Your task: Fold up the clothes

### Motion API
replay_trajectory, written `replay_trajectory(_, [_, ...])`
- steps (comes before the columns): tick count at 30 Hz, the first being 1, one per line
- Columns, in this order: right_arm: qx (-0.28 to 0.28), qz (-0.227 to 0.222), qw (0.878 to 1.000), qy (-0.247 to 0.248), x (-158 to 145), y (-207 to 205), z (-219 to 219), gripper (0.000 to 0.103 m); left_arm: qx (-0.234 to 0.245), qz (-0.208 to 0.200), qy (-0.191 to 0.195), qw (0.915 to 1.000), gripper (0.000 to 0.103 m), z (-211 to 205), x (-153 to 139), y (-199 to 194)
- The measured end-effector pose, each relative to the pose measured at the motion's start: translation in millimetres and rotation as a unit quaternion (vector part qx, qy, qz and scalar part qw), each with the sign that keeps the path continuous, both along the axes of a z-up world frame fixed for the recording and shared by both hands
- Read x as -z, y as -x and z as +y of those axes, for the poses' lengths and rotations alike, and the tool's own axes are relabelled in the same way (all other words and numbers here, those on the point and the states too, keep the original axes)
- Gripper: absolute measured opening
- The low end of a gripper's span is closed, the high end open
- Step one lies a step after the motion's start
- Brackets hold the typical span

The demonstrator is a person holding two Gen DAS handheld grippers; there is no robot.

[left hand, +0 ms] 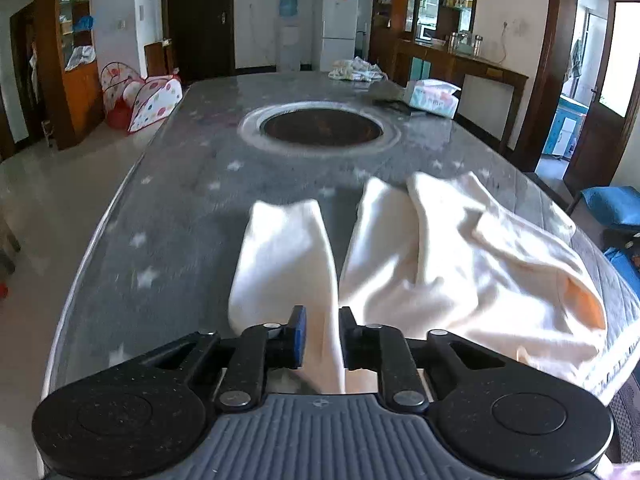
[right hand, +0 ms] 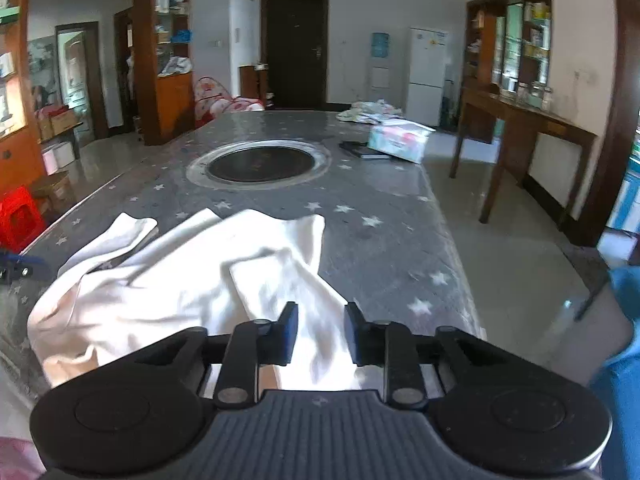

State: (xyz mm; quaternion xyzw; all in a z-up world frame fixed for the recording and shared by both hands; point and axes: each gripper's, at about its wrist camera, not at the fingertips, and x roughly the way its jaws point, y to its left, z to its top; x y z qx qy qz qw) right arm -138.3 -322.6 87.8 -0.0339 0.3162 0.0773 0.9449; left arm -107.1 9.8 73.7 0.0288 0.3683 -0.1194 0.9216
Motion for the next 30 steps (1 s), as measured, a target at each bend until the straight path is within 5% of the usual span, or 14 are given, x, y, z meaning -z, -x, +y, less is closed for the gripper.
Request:
replay_trajectory(3, [-0.028, 0.012, 1.0, 0.003, 10.4, -32.3, 13.7, 0.028, 0.003, -0.001, -0.009, 1.0, 0.031, -11.1, 0.3, -28.1])
replay_trajectory(13, [-0.032, 0.052, 0.998, 0.003, 42.1, -134.1, 24.2, 0.031, 0.014, 0.041, -0.005, 0.999, 0.032, -40.2, 21.2, -119.7])
replay_trajectory(23, [-0.032, 0.083, 0.996, -0.024, 58.1, -179.3, 13.7, 0.031, 0.034, 0.055, 0.019, 0.9977, 0.046, -66.9, 43.7, -174.3])
replay_trajectory(26, [-0.037, 0.088, 0.995, -0.026, 61.3, -185.1, 16.0, 0.03, 0.053, 0.048, 0.02, 0.9972, 0.043, -74.9, 47.8, -179.3])
replay_trajectory(30, [-0.042, 0.09, 0.995, -0.021, 65.7, -194.0, 20.4, 0.03, 0.075, 0.033, 0.018, 0.9965, 0.012, -79.1, 50.7, -182.3])
